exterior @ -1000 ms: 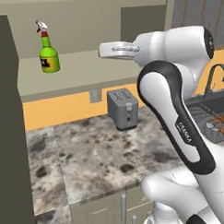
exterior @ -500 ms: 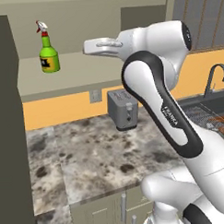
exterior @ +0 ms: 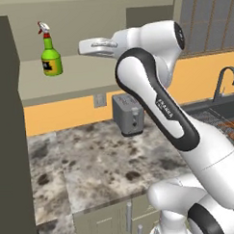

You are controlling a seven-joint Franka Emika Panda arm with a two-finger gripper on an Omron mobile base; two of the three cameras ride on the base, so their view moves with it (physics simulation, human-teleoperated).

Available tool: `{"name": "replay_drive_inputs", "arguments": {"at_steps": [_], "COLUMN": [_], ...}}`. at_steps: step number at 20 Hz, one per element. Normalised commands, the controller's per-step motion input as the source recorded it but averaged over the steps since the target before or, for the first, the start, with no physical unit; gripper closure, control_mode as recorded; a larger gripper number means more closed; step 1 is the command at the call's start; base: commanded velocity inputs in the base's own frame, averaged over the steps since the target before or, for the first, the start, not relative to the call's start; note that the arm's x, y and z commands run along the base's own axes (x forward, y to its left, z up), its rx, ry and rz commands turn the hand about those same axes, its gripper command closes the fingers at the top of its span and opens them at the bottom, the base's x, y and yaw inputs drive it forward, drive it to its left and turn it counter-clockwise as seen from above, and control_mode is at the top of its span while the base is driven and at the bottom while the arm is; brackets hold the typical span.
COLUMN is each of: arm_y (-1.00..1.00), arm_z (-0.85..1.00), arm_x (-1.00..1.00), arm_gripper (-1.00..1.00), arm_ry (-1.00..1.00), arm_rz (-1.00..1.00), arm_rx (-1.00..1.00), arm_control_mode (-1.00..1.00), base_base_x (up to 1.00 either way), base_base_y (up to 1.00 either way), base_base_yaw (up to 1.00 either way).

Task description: Move the cutting board and knife to the sink. Then move spray from the cabinet to the counter.

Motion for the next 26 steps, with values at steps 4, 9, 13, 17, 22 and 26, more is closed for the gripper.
{"name": "replay_drive_inputs", "arguments": {"at_steps": [4, 9, 13, 17, 22, 26], "arm_y": [0.18, 0.18, 0.13, 0.11, 0.11, 0.06], "arm_z": [-0.07, -0.13, -0.06, -0.04, -0.06, -0.07], "arm_x": [0.24, 0.31, 0.26, 0.20, 0.19, 0.23], "arm_gripper": [-1.00, -1.00, -1.00, -1.00, -1.00, -1.00], "arm_ry": [0.02, 0.05, 0.03, 0.01, 0.00, 0.01], "arm_rz": [0.00, 0.00, 0.00, 0.00, 0.00, 0.00], "arm_rx": [0.00, 0.00, 0.00, 0.00, 0.00, 0.00], "arm_control_mode": [-1.00, -1.00, -1.00, -1.00, -1.00, -1.00], "base_base_x": [0.00, 0.00, 0.00, 0.00, 0.00, 0.00], "base_base_y": [0.00, 0.00, 0.00, 0.00, 0.00, 0.00], "base_base_yaw": [0.00, 0.00, 0.00, 0.00, 0.00, 0.00]}}
